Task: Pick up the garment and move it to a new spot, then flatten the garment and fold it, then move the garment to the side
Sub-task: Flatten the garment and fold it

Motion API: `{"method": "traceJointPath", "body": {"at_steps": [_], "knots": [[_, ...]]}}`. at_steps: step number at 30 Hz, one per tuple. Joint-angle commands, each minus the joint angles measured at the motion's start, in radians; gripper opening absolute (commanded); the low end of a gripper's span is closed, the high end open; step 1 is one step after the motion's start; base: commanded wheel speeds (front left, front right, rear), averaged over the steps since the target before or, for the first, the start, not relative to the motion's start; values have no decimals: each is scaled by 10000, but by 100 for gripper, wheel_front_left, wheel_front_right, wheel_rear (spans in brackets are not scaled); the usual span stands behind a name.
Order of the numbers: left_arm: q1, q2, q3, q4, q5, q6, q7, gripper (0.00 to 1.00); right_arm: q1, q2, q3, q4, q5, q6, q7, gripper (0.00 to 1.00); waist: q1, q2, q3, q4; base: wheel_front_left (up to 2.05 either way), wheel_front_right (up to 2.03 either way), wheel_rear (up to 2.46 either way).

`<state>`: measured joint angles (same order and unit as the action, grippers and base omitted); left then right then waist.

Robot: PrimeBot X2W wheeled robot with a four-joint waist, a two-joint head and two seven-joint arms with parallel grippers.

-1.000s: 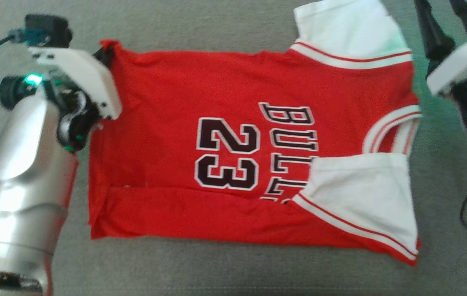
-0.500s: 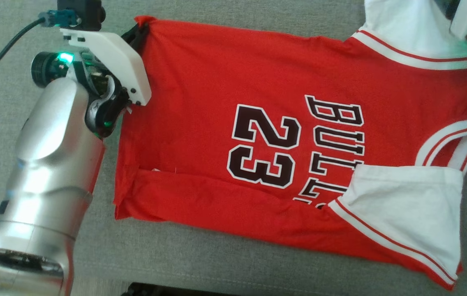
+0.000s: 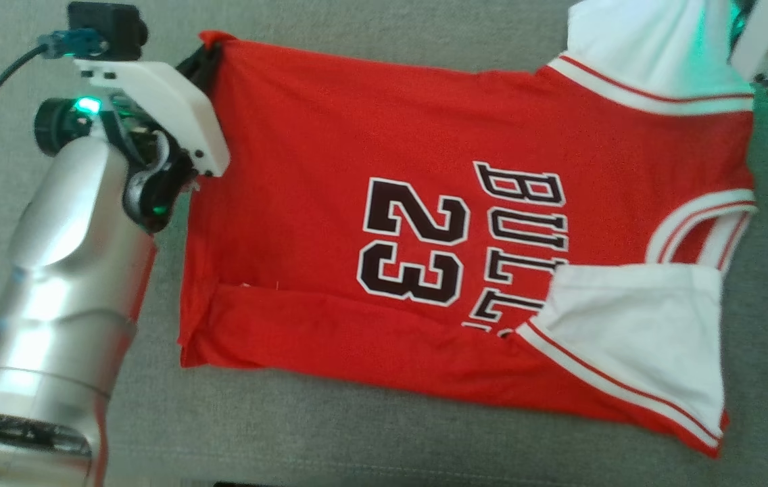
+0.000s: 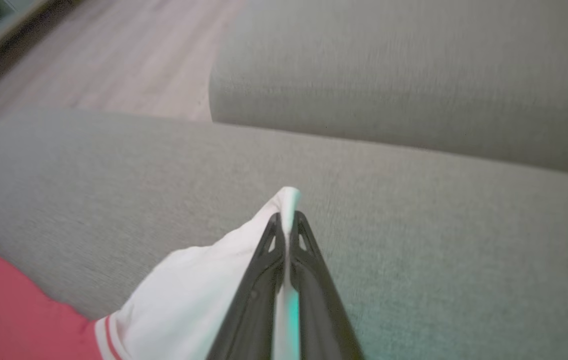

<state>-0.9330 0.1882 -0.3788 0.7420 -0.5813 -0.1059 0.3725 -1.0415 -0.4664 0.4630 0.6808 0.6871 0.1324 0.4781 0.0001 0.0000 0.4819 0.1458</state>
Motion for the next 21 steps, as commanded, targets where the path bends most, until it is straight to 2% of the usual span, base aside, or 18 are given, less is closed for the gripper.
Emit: {"method": "traceJointPath", "body": {"at_steps": [1, 6, 12, 18, 21], "knots": [[-77, 621, 403, -358, -53, -22, -150, 0, 190, -264, -163, -721, 160, -17, -485, 0, -1, 0, -286, -185, 0, 0, 0], [307, 1047, 572, -942, -112, 30, -354, 0, 1203, -644, -686, -2385, 348, -17, -1511, 0, -1, 0, -757, -531, 0, 0, 0], [1534, 1574, 928, -2231, -351, 285, -524, 0, 3491, -570, -1709, -4592, 192, -17, -1732, 0, -1, 0, -1252, -962, 0, 0, 0], [3591, 2120, 1451, -3746, -742, 779, -574, 0, 6864, 441, -2723, -6674, -25, -17, -1176, 0, -1, 0, -1631, -1355, 0, 0, 0], [4903, 2262, 1836, -4605, -1085, 1179, -582, 0, 8825, 1380, -3089, -7493, -134, -17, -760, 0, -1, 0, -1727, -1513, 0, 0, 0]]}}
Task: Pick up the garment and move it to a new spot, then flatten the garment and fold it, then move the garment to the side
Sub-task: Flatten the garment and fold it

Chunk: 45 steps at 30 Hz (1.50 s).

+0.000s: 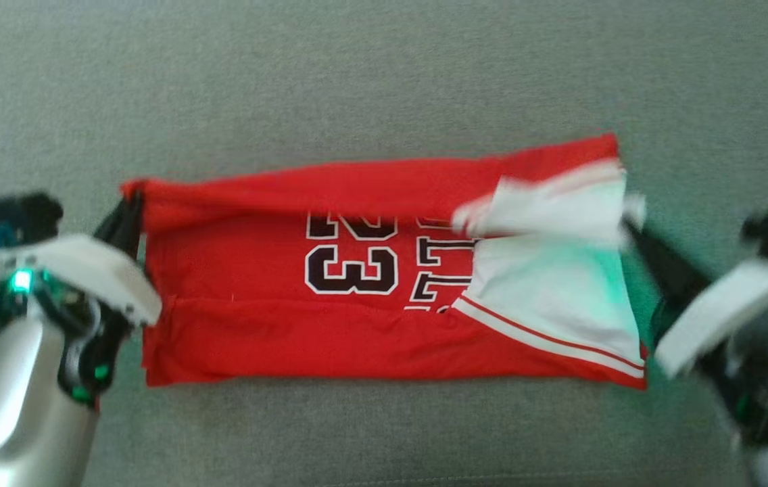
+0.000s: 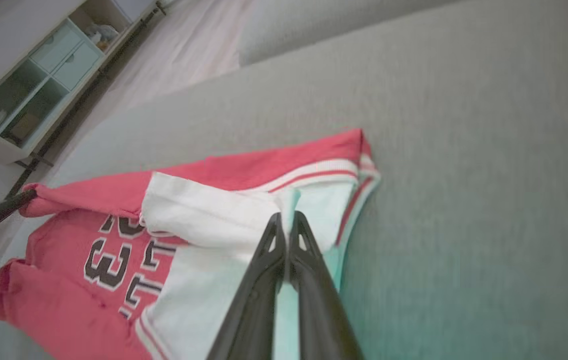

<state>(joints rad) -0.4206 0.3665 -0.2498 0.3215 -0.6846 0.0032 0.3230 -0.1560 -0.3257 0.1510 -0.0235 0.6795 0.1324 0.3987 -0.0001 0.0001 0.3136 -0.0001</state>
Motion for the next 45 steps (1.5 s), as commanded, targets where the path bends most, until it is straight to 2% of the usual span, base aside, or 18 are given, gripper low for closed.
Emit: {"method": "traceJointPath", "body": {"at_steps": [1, 8, 9, 10, 13, 18, 19, 23, 29, 36, 45], "knots": [[58, 475, 631, -568, -153, 163, -93, 0, 371, 233, -57, -550, -32, -17, 96, 0, 1, -1, -55, -74, 0, 0, 0], [1518, 378, 1042, -1032, -699, 503, -150, 0, 2226, 1487, -485, -649, -235, -17, 529, 0, 1, -1, -176, -198, 0, 0, 0], [1652, 333, 1088, -1018, -761, 538, -193, 23, 2389, 1587, -504, -648, -296, -17, 572, 35, 1, -1, -195, -206, 0, 0, 0], [1777, 293, 1090, -999, -795, 557, -216, 100, 2517, 1681, -527, -672, -336, -17, 586, 100, 1, -1, -219, -210, 0, 0, 0], [2115, 160, 1108, -1043, -800, 630, -468, 100, 2681, 1879, -610, -887, -522, -17, 362, 100, 1, -1, -317, -255, 0, 0, 0], [2571, -80, 1242, -1368, -239, 1017, -1819, 100, 2548, 1853, -475, -1563, -934, -17, -375, 100, 1, -1, -532, -283, 0, 0, 0], [2571, -80, 1242, -1368, -239, 1017, -1819, 100, 2548, 1853, -475, -1563, -934, -17, -375, 100, 1, -1, -532, -283, 0, 0, 0], [2901, -185, 1284, -1973, 850, 1739, -3388, 100, 2328, 1729, -622, -2281, -1608, -17, -1144, 100, 1, -1, -717, -253, 0, 0, 0], [3113, -316, 883, -3138, 2307, 2643, -4635, 100, 1713, 1795, -1430, -2968, -3013, -17, -2077, 100, 1, -1, -866, -183, 0, 0, 0], [3013, -375, 23, -4034, 3416, 3103, -4535, 100, 1421, 1926, -2050, -3052, -4011, -17, -2319, 100, 1, -1, -931, -111, 0, 0, 0], [2973, -391, -326, -3794, 3303, 3059, -3735, 100, 1541, 2014, -2096, -2744, -4091, -17, -2339, 100, 1, -1, -942, -76, 0, 0, 0]]}}
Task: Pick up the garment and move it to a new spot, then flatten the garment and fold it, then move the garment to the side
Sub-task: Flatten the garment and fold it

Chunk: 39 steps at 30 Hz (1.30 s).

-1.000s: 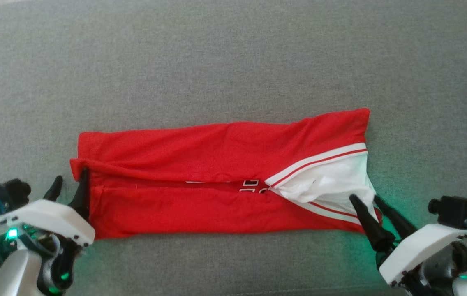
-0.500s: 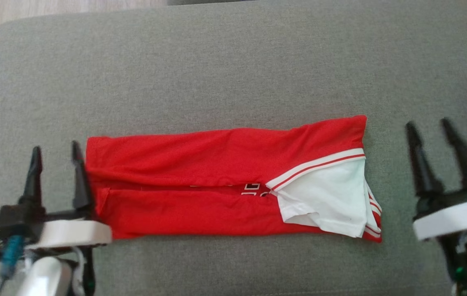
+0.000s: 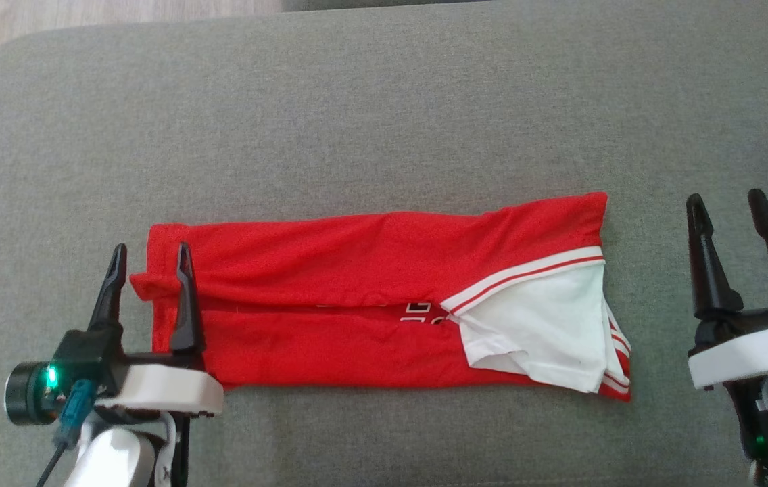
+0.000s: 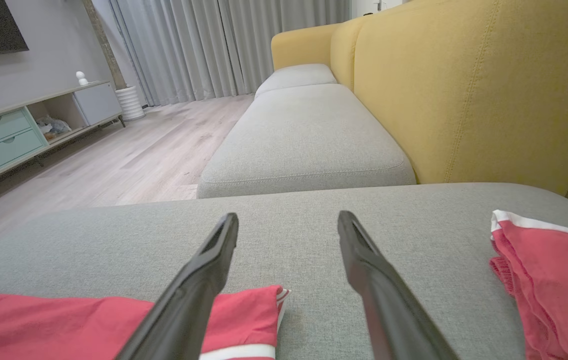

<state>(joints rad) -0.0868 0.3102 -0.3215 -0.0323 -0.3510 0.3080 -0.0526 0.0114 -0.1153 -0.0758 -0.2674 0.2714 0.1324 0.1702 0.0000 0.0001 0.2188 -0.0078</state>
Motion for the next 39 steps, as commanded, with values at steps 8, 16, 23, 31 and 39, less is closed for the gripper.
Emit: {"method": "traceJointPath", "body": {"at_steps": [8, 16, 23, 31, 39], "knots": [[-546, 283, 430, -215, -64, 8, 85, 100, -146, -97, 233, -246, 88, -17, 51, 100, 0, -1, 65, 25, 0, 0, 0], [-748, 229, 295, -284, -5, 8, 3, 100, 144, -424, 873, 1944, 776, -17, 584, 100, 0, -1, 264, 307, 0, 0, 0], [-868, 80, 202, -188, -52, -10, -167, 100, -452, -598, 1712, 4138, 1471, -17, 541, 100, 0, -1, 448, 587, 0, 0, 0], [-936, -102, 132, -43, -135, -91, -654, 100, -829, -722, 2733, 5542, 2476, -17, 1879, 90, 0, -1, 440, 844, 0, 0, 0], [-821, -154, 104, 127, -231, -111, -889, 100, -1015, -1196, 2892, 4774, 2888, -17, 1607, 0, 0, -1, 278, 824, 0, 0, 0]]}}
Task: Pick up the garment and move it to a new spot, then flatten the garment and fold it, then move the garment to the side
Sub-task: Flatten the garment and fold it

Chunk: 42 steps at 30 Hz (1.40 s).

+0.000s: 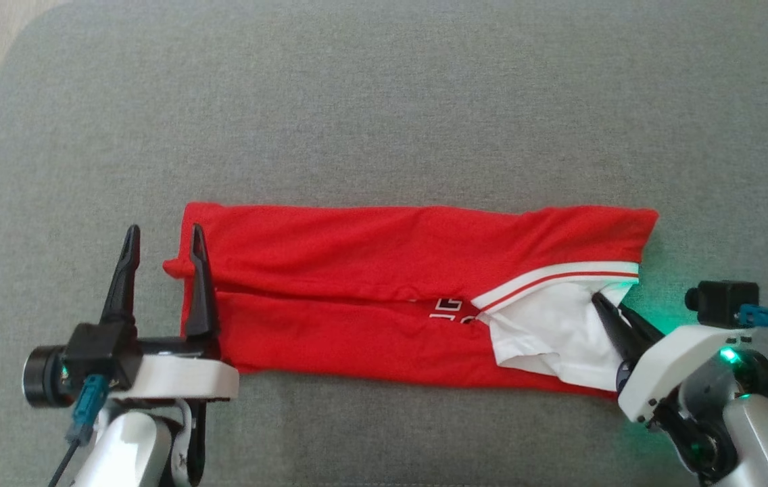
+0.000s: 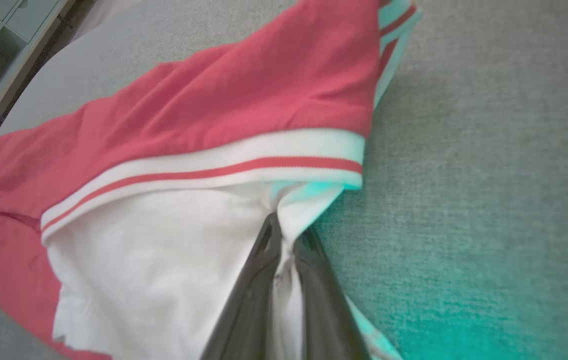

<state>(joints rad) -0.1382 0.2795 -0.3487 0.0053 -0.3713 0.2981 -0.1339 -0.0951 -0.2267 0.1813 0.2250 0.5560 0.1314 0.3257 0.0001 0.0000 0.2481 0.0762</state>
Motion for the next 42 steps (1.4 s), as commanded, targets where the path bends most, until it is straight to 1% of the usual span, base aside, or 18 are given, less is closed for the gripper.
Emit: {"method": "traceJointPath", "body": {"at_steps": [1, 6, 8, 9, 12, 15, 17, 20, 23, 24, 26, 28, 32, 35, 38, 42], "knots": [[-283, 155, 379, -234, -43, -8, -88, 100, 79, -170, 265, -293, 62, -7, 3, 0, -1, 0, -51, -40, 0, 0, 0], [-158, 207, 440, -205, -127, 23, -119, 100, 507, -591, -487, -868, 73, -7, -103, 0, -1, 0, -269, -220, 0, 0, 0], [-108, 254, 479, -209, -158, 32, -123, 100, 723, -712, -913, -1029, 40, -7, -56, 0, -1, 0, -352, -312, 0, 0, 0], [-43, 281, 496, -231, -230, 12, -88, 100, 927, -821, -1361, -1166, -42, -7, 12, 0, -1, 0, -432, -399, 0, 0, 0], [17, 330, 504, -288, -265, 21, -35, 100, 1144, -966, -1995, -1401, -168, -7, 167, 0, -1, 0, -508, -491, 0, 0, 0], [31, 363, 488, -361, -265, 46, 20, 100, 1173, -1085, -2309, -1822, -321, -7, 472, 0, -1, 0, -547, -553, 0, 0, 0], [32, 384, 476, -411, -258, 63, 47, 100, 1057, -1162, -2277, -2301, -474, -7, 775, 0, -1, 0, -569, -574, 0, 0, 0], [35, 410, 478, -455, -276, 75, 61, 100, 701, -1086, -1862, -3391, -666, -7, 1446, 0, -1, 0, -598, -590, 0, 0, 0], [33, 415, 470, -467, -299, 90, 84, 100, 160, -780, -1091, -4439, -684, -7, 2140, 0, -1, 0, -625, -563, 0, 0, 0], [33, 415, 470, -467, -299, 90, 84, 100, 160, -780, -1091, -4439, -684, -7, 2140, 0, -1, 0, -625, -563, 0, 0, 0], [24, 405, 451, -470, -316, 92, 95, 100, -256, -470, -430, -4762, -547, -7, 2546, 0, -1, 0, -626, -502, 0, 0, 0], [-5, 364, 410, -454, -345, 77, 102, 100, -682, -53, 292, -4776, -339, -7, 2761, 0, -1, 0, -609, -384, 0, 0, 0], [-161, 240, 265, -368, -380, -10, 63, 100, -1344, 992, 1589, -4084, 26, -7, 2790, 0, -1, 0, -469, -25, 0, 0, 0], [-328, 99, 129, -245, -391, -73, 12, 100, -1765, 1491, 2495, -3181, 430, -7, 2416, 0, -1, 0, -310, 310, 0, 0, 0], [-471, -41, 5, -67, -413, -139, -56, 100, -2142, 1694, 3227, -2166, 854, -7, 1832, 0, -1, 0, -156, 598, 0, 0, 0], [-669, -136, -70, 225, -447, -236, -183, 100, -2678, 1756, 4191, -1087, 1516, -7, 980, 0, -1, 0, 46, 859, 0, 0, 0]]}}
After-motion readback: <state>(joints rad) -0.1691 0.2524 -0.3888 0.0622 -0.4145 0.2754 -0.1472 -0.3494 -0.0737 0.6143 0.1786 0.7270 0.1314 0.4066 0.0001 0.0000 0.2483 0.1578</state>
